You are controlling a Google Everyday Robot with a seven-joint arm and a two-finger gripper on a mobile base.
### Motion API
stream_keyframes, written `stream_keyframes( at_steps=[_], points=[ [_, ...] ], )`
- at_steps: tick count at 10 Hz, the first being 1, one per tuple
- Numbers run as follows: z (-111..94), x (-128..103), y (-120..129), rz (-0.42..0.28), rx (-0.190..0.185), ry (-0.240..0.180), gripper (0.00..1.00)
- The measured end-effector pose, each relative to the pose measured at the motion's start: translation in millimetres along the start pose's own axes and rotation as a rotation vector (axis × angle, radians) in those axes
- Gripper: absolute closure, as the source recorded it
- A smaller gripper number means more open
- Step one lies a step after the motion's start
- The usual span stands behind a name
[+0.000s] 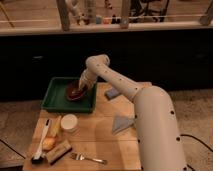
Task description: Stack bowls into tray
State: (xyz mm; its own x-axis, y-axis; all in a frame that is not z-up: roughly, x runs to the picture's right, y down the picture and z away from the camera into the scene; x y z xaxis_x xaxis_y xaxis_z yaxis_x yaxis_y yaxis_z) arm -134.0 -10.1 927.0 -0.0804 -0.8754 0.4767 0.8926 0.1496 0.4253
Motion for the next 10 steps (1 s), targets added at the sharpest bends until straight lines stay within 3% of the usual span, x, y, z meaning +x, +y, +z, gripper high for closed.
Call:
stream_keyframes(
  at_steps=[4, 10],
  points=[
    [1, 0, -2, -0.002, 0.001, -0.001, 0.2],
    [-27, 6, -19, -0.036, 0.013, 0.047, 0.2]
  ],
)
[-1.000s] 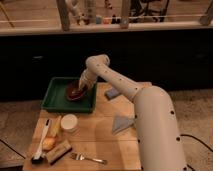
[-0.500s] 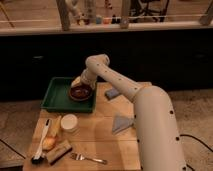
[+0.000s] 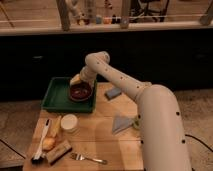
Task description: Stack bowls into tray
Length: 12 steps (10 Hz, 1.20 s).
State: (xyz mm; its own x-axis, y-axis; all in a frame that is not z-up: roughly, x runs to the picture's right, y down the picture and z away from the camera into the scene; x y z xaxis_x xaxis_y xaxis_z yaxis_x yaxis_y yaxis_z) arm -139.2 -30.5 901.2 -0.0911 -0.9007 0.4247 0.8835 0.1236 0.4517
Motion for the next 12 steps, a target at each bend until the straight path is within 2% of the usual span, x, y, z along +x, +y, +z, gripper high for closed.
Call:
stream_keyframes(
  at_steps=[3, 12],
  points=[
    [-10, 2, -7, -0.016, 0.005, 0.019, 0.2],
    [-21, 5, -15, -0.045, 0.011, 0.041, 0.2]
  ],
)
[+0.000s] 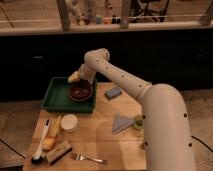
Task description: Stack bowls into tray
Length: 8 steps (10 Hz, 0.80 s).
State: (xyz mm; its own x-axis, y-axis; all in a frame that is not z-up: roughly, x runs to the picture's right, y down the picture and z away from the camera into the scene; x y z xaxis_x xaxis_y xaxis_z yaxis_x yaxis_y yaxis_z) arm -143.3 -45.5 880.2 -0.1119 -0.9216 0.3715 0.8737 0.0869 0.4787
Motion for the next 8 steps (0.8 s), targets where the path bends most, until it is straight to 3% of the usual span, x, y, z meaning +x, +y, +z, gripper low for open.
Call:
stream_keyframes(
  at_steps=[8],
  points=[
    [-6.7, 0.5, -3.5, -0.031, 0.005, 0.025, 0.2]
  ],
)
